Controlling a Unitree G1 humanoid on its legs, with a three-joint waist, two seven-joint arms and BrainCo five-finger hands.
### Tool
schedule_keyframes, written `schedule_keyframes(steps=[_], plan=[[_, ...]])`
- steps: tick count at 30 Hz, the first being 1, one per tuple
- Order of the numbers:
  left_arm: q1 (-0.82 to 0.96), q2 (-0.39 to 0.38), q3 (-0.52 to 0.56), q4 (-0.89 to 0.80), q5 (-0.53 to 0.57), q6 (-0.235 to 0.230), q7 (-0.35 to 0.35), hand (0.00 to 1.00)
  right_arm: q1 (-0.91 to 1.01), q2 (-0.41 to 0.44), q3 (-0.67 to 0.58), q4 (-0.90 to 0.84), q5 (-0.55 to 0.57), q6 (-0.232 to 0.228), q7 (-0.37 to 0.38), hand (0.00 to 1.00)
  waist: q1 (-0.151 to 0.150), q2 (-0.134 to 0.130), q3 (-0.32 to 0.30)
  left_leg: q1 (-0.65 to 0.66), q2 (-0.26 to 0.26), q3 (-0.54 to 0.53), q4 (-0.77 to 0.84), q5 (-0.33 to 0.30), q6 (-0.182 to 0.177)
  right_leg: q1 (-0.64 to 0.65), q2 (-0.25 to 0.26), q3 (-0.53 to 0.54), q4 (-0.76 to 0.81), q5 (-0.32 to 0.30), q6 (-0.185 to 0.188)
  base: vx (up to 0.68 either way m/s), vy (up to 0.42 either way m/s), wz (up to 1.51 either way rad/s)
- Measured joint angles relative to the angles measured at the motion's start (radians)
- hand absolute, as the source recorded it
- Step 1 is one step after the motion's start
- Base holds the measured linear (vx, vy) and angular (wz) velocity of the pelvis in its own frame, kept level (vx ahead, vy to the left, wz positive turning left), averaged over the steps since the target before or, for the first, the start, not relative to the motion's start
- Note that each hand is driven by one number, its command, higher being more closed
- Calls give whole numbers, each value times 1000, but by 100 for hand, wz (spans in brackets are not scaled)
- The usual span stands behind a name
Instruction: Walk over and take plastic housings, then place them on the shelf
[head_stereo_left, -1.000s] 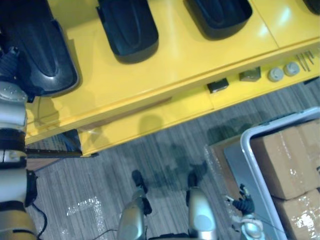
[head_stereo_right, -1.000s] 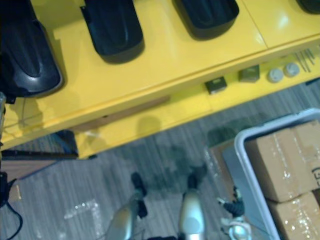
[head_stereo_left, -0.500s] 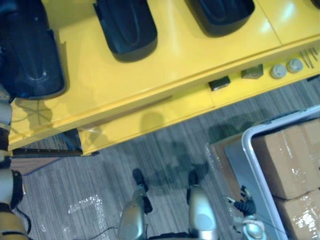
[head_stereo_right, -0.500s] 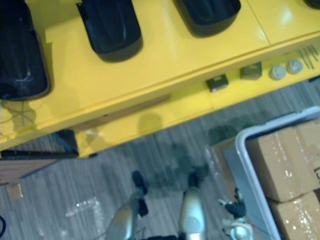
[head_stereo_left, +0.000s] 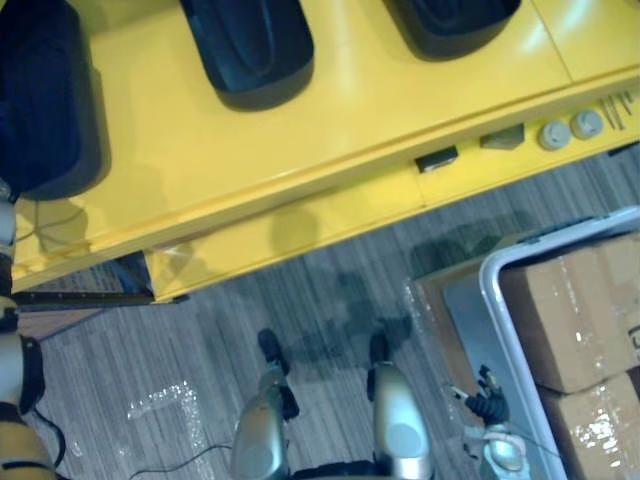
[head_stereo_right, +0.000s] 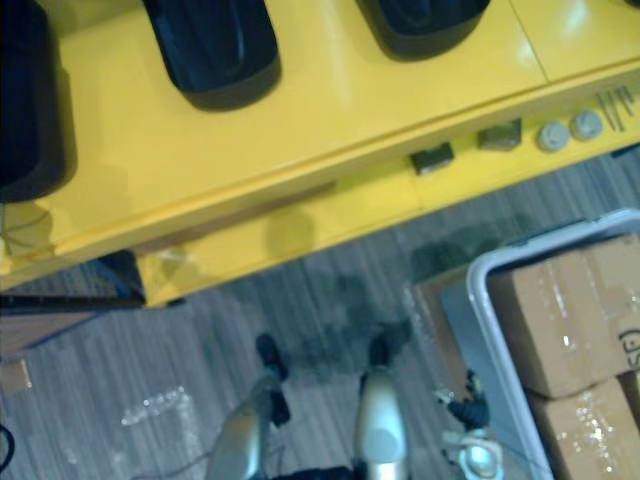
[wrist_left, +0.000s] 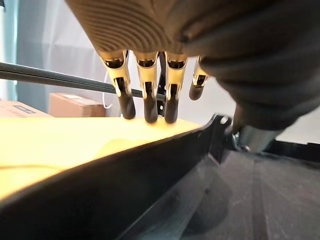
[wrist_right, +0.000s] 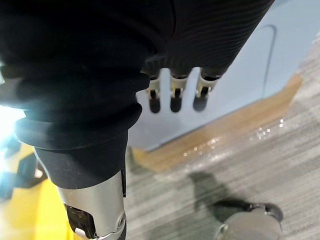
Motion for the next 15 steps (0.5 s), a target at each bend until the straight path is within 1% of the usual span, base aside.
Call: schedule_keyframes(steps=[2,3,4,5,6,7,9,10,11,12,13,14,15], plan=[[-3,0,13,11,-73,-6,111,0,0,5,0,1,0,-1,-11,0,-6,0,0,0,0,0,0,0,0,0,0,0,0,0,0,0,0,0],[-9,-2,14,11,-115,-26,183,0,0,11,-1,3,0,-3,-19,0,-7,0,0,0,0,0,0,0,0,1,0,0,0,0,0,0,0,0],[-22,-6,21,10,-183,-71,265,0,2,18,-1,3,0,-8,-21,0,-7,-1,0,1,0,-2,0,0,0,3,0,-2,-1,0,0,3,-21,3],[-30,-12,36,6,-205,-91,300,0,3,23,-1,3,0,-11,-22,0,-7,-1,0,2,0,-3,0,0,0,5,0,-4,-1,0,0,2,-13,5],[-55,-27,57,2,-223,-138,371,0,6,33,-1,3,-2,-13,-27,0,-5,-1,0,6,0,-6,0,0,0,13,0,-8,-2,0,0,1,-4,5],[-66,-33,59,-2,-223,-161,402,0,8,38,-1,3,-2,-16,-32,0,-4,-1,0,9,0,-7,0,0,0,19,-1,-11,-3,0,0,6,-5,7],[-84,-39,67,-75,-224,-260,492,0,15,57,-1,3,-2,-33,-41,0,-9,-1,0,31,0,-24,0,0,0,57,-1,-28,-18,0,0,20,-17,12],[-88,-39,67,-86,-224,-273,502,0,16,58,-1,3,-2,-34,-41,0,-9,-1,0,34,0,-26,0,0,0,62,-1,-30,-20,0,0,30,-26,13],[-100,-38,76,-146,-229,-346,542,100,17,63,-1,3,-2,-42,-43,0,-6,0,0,51,0,-31,0,0,0,88,-1,-38,-29,0,0,21,-19,13],[-102,-37,77,-192,-230,-402,560,100,19,66,-1,3,-3,-42,-46,0,-6,2,-3,66,0,-39,-1,0,0,117,-2,-52,-42,0,0,22,-18,16],[-100,-37,80,-217,-234,-433,562,100,19,69,-1,3,-3,-42,-48,0,-6,2,-3,76,0,-44,-1,0,0,132,-2,-58,-48,0,0,17,-15,19],[-91,-37,97,-269,-265,-485,560,100,21,73,-2,4,-5,-42,-51,0,-2,6,-7,91,0,-53,-1,-1,-1,160,-2,-71,-59,0,0,15,-17,24],[-62,-38,127,-320,-274,-523,547,100,24,74,-5,5,-9,-41,-53,0,-2,18,-26,94,0,-60,-1,-2,-2,175,-2,-84,-77,0,0,8,-13,20]])
